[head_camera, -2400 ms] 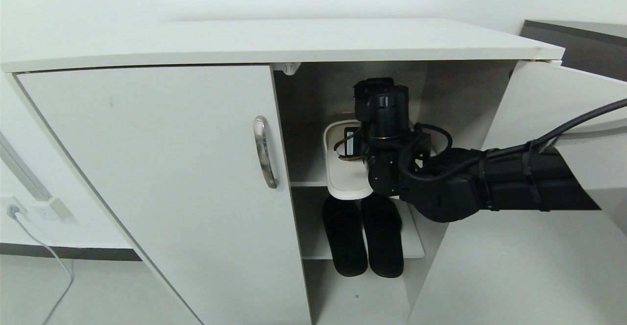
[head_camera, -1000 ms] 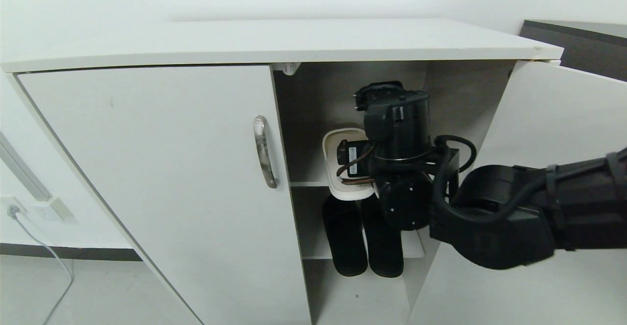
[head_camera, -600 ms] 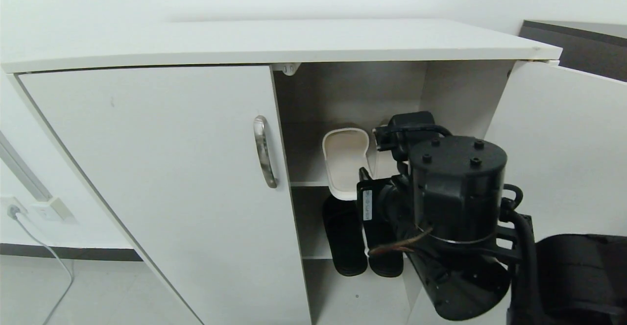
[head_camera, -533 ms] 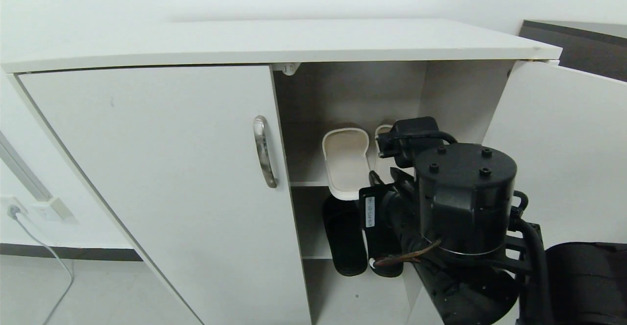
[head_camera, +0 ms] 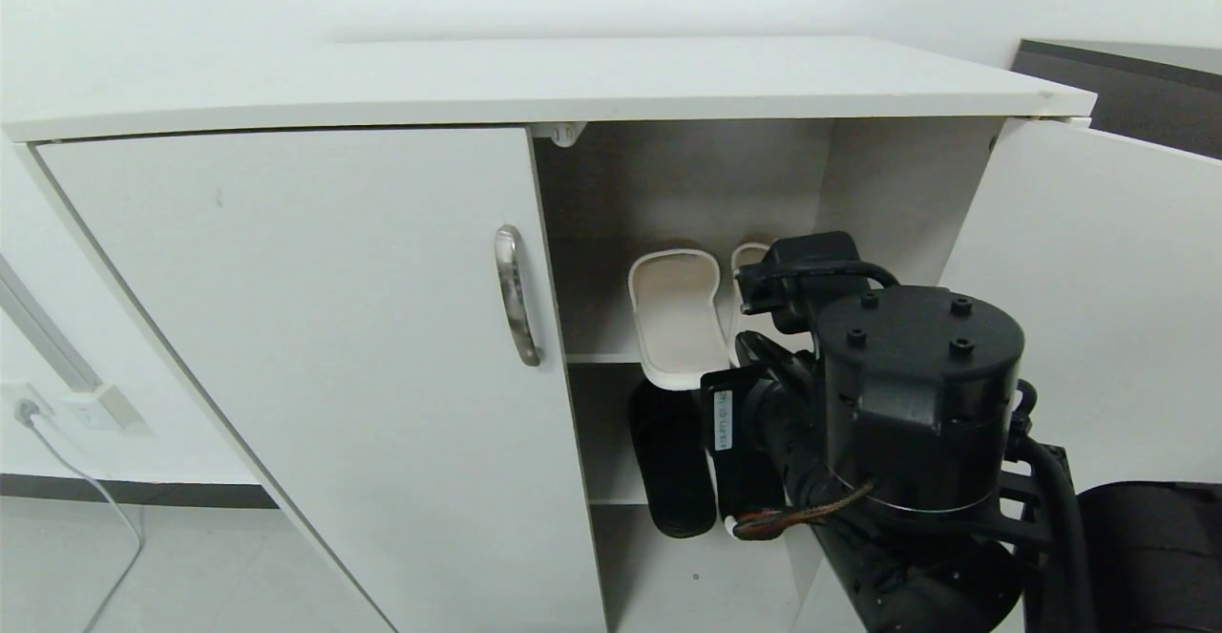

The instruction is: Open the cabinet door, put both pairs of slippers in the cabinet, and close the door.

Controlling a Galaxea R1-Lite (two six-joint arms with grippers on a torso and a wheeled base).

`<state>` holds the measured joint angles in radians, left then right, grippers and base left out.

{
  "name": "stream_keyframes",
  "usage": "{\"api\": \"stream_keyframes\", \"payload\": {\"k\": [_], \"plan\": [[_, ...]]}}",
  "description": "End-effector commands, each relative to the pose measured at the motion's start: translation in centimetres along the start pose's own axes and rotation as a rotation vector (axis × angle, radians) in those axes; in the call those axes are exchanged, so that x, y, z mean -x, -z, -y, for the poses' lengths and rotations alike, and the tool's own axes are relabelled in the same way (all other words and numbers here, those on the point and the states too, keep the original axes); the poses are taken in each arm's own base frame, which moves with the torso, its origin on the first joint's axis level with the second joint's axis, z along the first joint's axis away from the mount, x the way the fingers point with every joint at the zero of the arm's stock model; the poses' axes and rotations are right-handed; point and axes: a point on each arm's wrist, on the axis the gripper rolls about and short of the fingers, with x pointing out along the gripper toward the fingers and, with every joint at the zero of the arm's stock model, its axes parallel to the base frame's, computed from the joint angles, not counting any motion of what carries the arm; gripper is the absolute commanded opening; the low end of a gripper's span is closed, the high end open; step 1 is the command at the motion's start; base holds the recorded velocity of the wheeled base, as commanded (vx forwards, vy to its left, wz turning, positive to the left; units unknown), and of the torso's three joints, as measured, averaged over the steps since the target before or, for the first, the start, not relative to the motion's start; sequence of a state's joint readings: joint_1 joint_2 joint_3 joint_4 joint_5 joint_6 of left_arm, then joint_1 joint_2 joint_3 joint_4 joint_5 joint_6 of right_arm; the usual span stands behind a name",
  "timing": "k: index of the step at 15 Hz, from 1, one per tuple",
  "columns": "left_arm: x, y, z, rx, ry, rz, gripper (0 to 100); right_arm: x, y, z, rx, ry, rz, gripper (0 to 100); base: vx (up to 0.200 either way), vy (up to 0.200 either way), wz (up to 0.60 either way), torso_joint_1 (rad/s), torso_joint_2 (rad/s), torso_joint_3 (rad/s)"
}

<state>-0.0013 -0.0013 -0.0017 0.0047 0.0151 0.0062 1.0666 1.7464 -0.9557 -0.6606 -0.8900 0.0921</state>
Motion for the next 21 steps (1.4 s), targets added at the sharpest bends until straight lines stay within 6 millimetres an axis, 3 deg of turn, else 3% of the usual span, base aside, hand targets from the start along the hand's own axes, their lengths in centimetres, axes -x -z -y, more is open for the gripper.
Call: {"api": "stream_keyframes", "payload": {"k": [1, 21], "plan": [[0.0, 0.0, 0.0, 0.000, 0.000, -0.001, 0, -0.1, 0.2, -0.1, 0.005, -0.001, -0.004, 0, -0.200, 0.000, 0.00, -0.007, 0.00, 0.007], [0.0, 0.0, 0.0, 0.000, -0.001, -0.003, 0, -0.7, 1.5, -0.3, 0.035, 0.009, -0.031, 0, -0.200, 0.000, 0.00, 0.003, 0.00, 0.002]]}}
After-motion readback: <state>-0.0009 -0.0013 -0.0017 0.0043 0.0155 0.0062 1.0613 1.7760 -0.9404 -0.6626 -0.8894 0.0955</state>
